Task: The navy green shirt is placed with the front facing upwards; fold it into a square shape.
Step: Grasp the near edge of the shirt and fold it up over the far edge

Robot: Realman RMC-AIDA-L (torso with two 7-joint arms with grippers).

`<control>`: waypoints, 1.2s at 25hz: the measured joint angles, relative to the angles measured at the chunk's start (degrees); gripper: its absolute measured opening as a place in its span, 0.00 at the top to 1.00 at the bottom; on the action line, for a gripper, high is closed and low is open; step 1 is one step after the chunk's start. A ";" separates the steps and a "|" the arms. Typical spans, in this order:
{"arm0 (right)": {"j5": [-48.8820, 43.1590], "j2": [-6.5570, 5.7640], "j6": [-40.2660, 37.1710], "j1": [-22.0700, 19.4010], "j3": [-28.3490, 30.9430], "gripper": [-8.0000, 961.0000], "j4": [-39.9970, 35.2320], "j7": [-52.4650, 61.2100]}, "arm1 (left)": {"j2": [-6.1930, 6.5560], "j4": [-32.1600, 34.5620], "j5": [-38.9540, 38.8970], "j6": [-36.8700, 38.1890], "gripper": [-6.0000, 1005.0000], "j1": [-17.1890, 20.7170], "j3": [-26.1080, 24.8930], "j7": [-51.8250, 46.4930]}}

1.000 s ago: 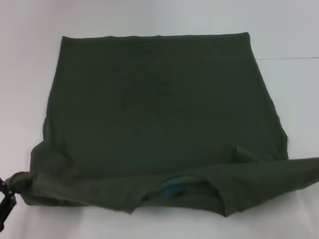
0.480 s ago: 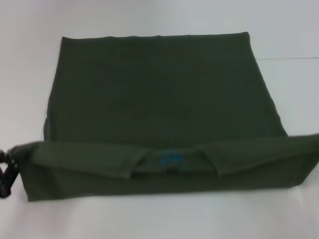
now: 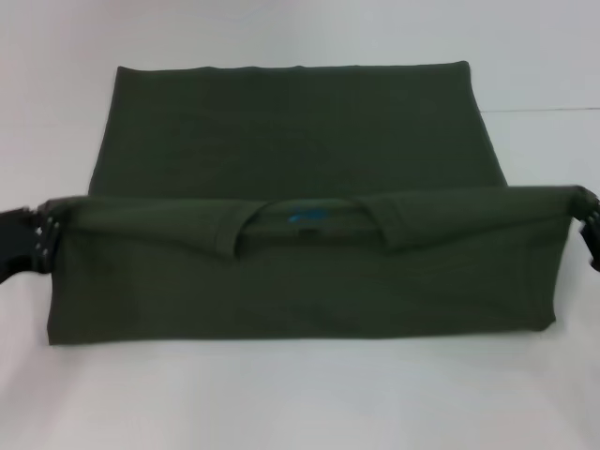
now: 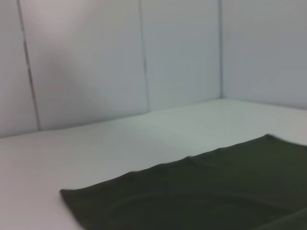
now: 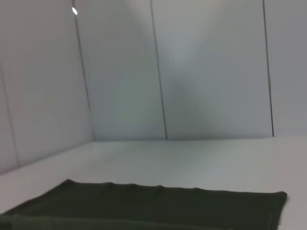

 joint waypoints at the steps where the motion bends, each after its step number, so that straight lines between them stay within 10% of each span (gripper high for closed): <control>1: 0.00 0.05 1.99 0.99 -0.08 0.96 0.39 0.10 | -0.04 -0.81 -0.01 -2.76 0.97 -1.32 0.05 0.27; 13: 0.00 -0.04 21.91 10.02 -0.26 0.96 5.53 0.21 | -0.09 -5.79 -2.44 -18.25 0.96 -8.53 0.94 2.08; 30: 0.82 -0.20 29.22 14.22 -0.31 0.96 5.78 2.65 | -0.36 -9.05 -8.99 -27.30 0.96 -12.48 1.13 7.15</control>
